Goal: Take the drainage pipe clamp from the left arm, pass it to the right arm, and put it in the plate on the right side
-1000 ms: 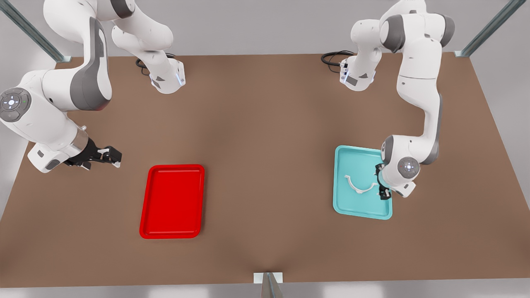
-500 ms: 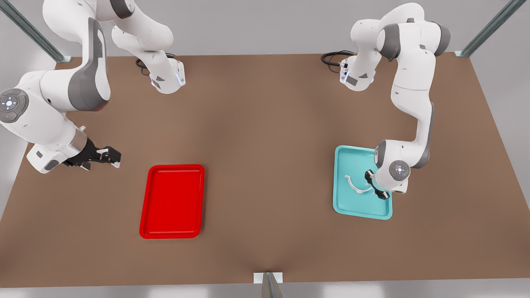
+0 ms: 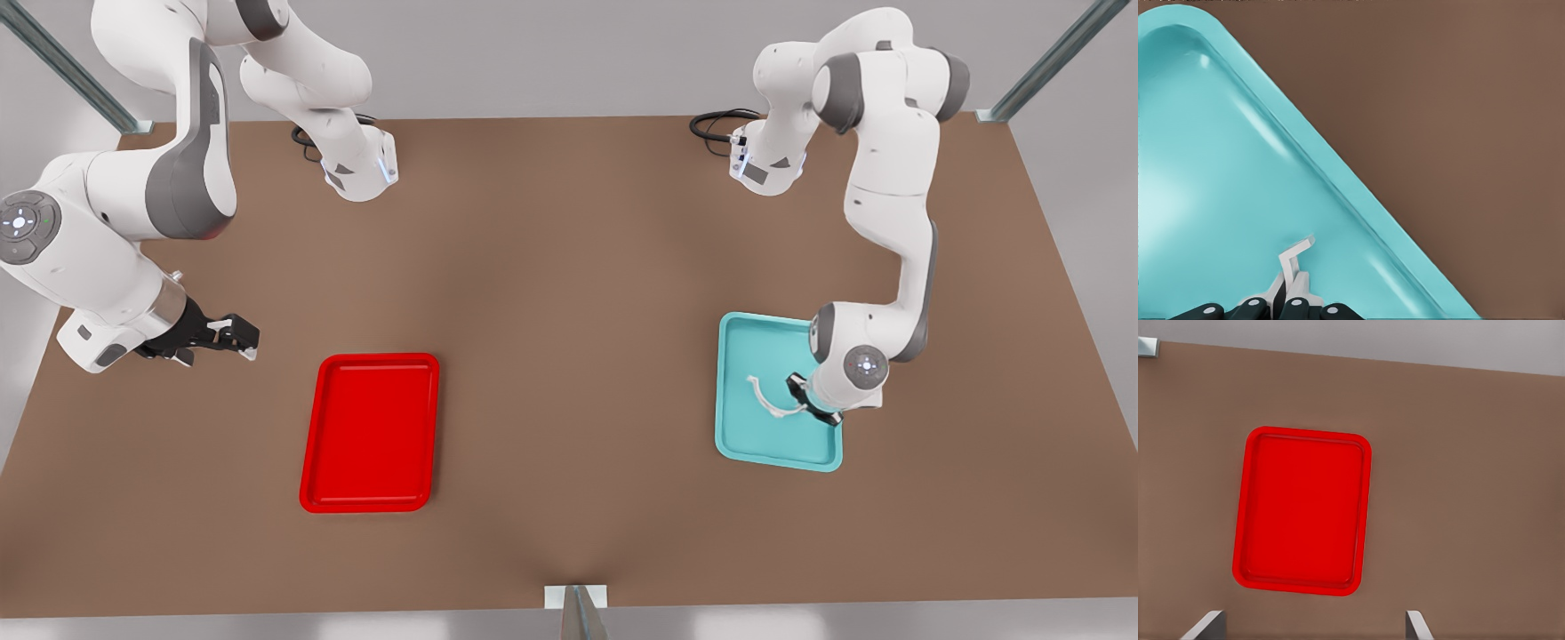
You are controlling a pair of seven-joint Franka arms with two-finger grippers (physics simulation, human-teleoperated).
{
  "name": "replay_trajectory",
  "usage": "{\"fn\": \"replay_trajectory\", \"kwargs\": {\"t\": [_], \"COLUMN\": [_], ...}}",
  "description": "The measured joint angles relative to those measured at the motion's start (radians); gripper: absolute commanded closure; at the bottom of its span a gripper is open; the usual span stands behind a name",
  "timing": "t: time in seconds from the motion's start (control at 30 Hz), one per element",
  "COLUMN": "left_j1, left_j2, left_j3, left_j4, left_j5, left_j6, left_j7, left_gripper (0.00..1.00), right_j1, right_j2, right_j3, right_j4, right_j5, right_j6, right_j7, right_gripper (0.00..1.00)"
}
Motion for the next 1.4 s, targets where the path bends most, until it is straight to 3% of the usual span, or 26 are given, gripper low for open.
{"fn": "replay_trajectory", "kwargs": {"t": [0.2,0.47,0.67,0.83,1.13,1.37,1.4], "left_j1": [-0.018,-0.342,-0.502,-0.536,-0.564,-0.564,-0.563], "left_j2": [-0.047,0.029,0.116,0.140,0.154,0.153,0.154], "left_j3": [-0.117,-0.142,-0.142,-0.143,-0.143,-0.144,-0.144], "left_j4": [0.170,0.396,0.552,0.571,0.571,0.571,0.571], "left_j5": [-0.078,-0.259,-0.284,-0.290,-0.291,-0.293,-0.293], "left_j6": [-0.139,-0.248,-0.201,-0.140,-0.093,-0.086,-0.086], "left_j7": [-0.014,-0.175,-0.343,-0.462,-0.507,-0.507,-0.507], "left_gripper": [0.79,0.79,0.79,0.79,0.79,0.79,0.79], "right_j1": [-0.002,-0.002,0.004,0.080,0.315,0.354,0.355], "right_j2": [0.000,0.016,0.029,0.087,0.227,0.253,0.253], "right_j3": [-0.002,0.004,0.022,0.134,0.163,0.182,0.187], "right_j4": [0.001,0.018,0.021,0.025,0.031,-0.037,-0.047], "right_j5": [-0.001,-0.005,-0.002,-0.002,-0.004,-0.002,-0.001], "right_j6": [-0.002,0.002,0.007,0.061,0.225,0.304,0.309], "right_j7": [-0.004,-0.004,-0.002,0.023,0.149,0.227,0.237], "right_gripper": [0.00,0.00,0.00,0.00,0.00,0.00,0.05]}}
